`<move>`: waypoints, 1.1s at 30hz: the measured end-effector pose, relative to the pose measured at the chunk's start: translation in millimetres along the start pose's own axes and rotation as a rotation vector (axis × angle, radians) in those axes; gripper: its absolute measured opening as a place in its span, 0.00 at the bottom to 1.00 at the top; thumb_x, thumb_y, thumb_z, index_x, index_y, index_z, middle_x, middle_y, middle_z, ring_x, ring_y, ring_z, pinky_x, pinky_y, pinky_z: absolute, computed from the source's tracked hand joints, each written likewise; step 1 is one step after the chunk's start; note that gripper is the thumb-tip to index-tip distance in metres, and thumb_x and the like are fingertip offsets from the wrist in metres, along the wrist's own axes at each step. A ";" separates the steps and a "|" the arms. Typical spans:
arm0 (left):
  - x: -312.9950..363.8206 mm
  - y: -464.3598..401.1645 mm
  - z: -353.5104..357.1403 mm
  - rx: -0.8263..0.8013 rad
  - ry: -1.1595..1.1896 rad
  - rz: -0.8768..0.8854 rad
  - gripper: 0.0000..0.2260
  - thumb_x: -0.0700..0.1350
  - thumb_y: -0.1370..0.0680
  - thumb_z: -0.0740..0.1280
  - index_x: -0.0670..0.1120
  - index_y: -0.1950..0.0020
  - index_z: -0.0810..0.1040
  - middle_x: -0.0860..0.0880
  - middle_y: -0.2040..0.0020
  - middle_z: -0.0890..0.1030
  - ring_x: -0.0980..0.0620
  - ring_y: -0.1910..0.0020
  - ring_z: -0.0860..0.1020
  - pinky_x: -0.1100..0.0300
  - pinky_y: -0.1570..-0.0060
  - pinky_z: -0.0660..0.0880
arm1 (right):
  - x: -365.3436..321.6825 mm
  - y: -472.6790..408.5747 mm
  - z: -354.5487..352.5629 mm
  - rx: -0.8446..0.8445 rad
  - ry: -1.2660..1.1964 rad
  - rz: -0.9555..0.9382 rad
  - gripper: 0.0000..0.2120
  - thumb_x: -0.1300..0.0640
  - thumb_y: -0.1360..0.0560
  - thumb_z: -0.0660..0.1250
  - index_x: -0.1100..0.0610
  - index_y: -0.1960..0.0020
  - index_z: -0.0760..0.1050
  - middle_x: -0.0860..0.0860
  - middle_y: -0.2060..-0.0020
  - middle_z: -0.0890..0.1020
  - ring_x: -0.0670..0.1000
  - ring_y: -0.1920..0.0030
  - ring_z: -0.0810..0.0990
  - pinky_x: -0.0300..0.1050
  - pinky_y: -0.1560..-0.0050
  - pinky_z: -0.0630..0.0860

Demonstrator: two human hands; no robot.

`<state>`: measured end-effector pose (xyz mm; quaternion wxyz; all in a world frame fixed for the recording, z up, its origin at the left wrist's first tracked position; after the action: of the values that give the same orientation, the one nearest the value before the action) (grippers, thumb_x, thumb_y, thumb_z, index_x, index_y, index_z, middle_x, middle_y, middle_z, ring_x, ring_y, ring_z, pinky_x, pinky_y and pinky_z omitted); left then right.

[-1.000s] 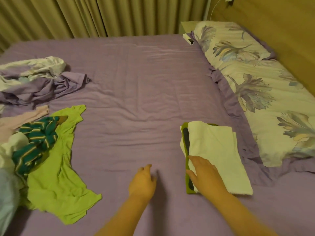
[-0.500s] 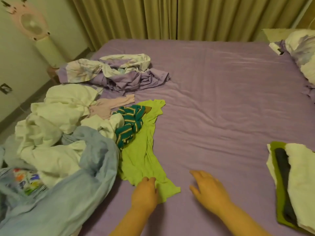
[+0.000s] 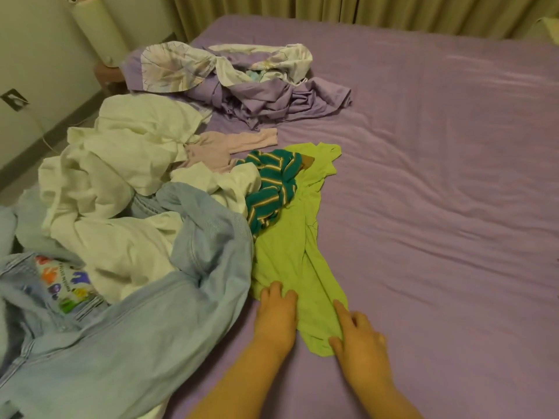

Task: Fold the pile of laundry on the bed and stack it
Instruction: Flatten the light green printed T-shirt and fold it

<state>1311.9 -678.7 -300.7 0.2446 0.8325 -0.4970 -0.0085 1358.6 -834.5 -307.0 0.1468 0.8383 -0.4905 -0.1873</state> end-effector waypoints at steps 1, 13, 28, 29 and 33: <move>1.3 0.5 -0.7 0.016 -0.001 -0.001 0.13 0.38 0.21 0.57 0.44 0.36 0.70 0.44 0.33 0.65 0.46 0.36 0.64 0.54 0.41 0.68 | -1.7 3.3 0.1 0.017 -0.012 -0.010 0.29 0.43 0.20 0.54 0.44 0.23 0.47 0.47 0.33 0.68 0.48 0.35 0.71 0.43 0.41 0.66; 57.0 50.3 -142.6 0.243 0.726 0.149 0.05 0.45 0.25 0.70 0.45 0.59 0.80 0.49 0.57 0.80 0.48 0.56 0.78 0.54 0.53 0.74 | 19.3 61.4 -189.4 0.498 -0.730 -0.116 0.09 0.65 0.26 0.69 0.60 0.47 0.81 0.54 0.51 0.83 0.54 0.50 0.79 0.39 0.52 0.69; 205.7 219.1 -401.0 0.447 1.068 0.406 0.08 0.48 0.20 0.64 0.43 0.51 0.74 0.48 0.58 0.75 0.53 0.60 0.72 0.61 0.60 0.69 | 42.1 235.1 -490.0 0.672 -1.244 -0.457 0.10 0.68 0.25 0.65 0.54 0.53 0.78 0.53 0.60 0.80 0.46 0.67 0.82 0.41 0.70 0.79; 215.3 228.9 -412.3 0.467 1.058 0.417 0.08 0.48 0.20 0.64 0.43 0.51 0.75 0.49 0.58 0.75 0.54 0.61 0.72 0.62 0.62 0.69 | 45.5 246.6 -503.0 0.674 -1.252 -0.481 0.10 0.70 0.24 0.63 0.56 0.53 0.77 0.53 0.60 0.80 0.47 0.68 0.82 0.41 0.71 0.79; 245.2 261.5 -446.1 0.543 1.062 0.435 0.09 0.48 0.20 0.64 0.42 0.48 0.76 0.48 0.55 0.77 0.55 0.59 0.74 0.62 0.61 0.72 | 61.2 285.1 -546.8 0.662 -1.246 -0.581 0.08 0.70 0.24 0.63 0.60 0.52 0.77 0.56 0.63 0.80 0.46 0.69 0.82 0.39 0.70 0.78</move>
<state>1335.5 -805.7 256.9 0.2342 0.6357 -0.4500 0.5818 1417.7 -989.8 290.0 -0.4710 0.6734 -0.2731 -0.5001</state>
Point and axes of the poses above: each hand's wrist, its own y-axis away from the middle knuckle, its own z-axis out of the palm, x = y × z, the point moved 1 cm from there along -y, towards the middle knuckle
